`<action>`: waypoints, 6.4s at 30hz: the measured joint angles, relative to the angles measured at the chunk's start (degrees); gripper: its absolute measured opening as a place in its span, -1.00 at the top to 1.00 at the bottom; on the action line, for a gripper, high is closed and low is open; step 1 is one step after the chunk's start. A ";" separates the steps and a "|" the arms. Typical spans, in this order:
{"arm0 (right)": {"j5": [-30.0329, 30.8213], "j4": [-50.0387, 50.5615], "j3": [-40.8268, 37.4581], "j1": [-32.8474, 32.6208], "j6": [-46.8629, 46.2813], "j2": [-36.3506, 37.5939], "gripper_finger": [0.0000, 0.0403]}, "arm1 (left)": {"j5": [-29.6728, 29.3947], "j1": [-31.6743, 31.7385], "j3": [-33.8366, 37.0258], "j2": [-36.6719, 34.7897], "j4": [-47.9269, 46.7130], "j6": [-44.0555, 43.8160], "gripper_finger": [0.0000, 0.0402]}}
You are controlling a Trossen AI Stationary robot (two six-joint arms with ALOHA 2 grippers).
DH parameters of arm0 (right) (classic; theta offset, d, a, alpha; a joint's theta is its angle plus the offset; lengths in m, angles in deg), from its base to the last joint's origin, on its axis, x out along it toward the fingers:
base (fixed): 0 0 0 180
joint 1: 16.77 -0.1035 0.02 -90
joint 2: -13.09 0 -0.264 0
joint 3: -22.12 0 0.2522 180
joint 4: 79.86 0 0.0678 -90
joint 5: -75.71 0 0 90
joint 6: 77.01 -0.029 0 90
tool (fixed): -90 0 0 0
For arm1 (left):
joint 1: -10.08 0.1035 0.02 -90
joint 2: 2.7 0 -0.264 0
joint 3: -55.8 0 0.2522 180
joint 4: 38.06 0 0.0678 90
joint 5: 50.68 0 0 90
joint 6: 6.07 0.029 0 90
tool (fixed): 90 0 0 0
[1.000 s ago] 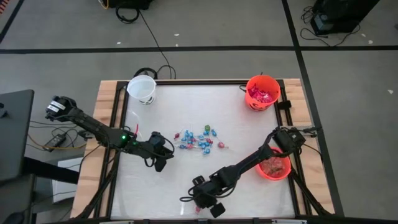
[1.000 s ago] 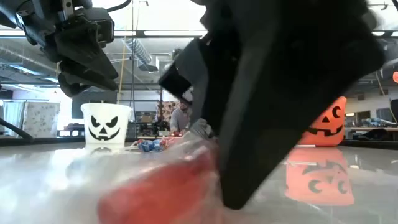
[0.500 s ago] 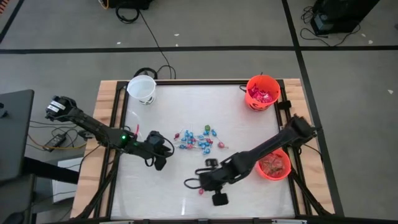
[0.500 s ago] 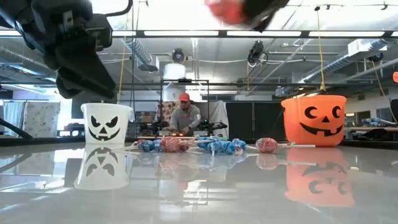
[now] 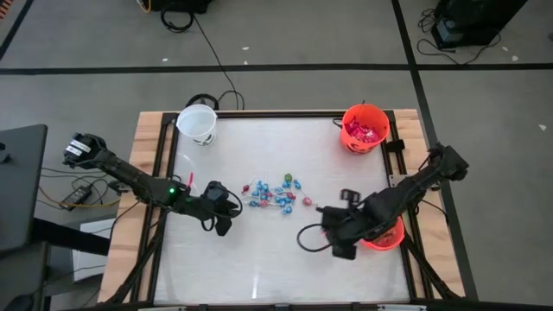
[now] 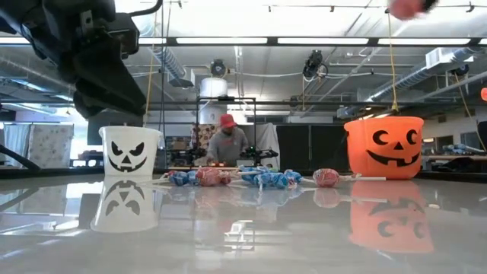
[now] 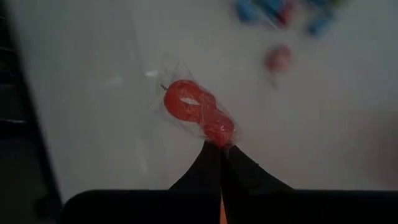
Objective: Sort candy by brand, put in halloween buckets
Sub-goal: Put the red gummy into the bottom orange bucket, then put the green candy into the white bucket
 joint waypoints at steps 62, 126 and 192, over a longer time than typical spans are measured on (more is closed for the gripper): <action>17.69 -15.03 -26.95 -12.14 -24.91 33.89 0.00 | -3.80 5.94 -5.28 -0.02 2.06 -6.05 0.40; -14.39 -42.29 -14.35 45.37 3.39 -18.89 -0.23 | 32.03 61.64 -14.27 -2.71 -13.98 43.24 0.34; -22.74 -86.95 -15.61 51.02 18.44 -4.69 0.35 | 52.68 55.49 -5.73 9.70 42.60 19.13 0.45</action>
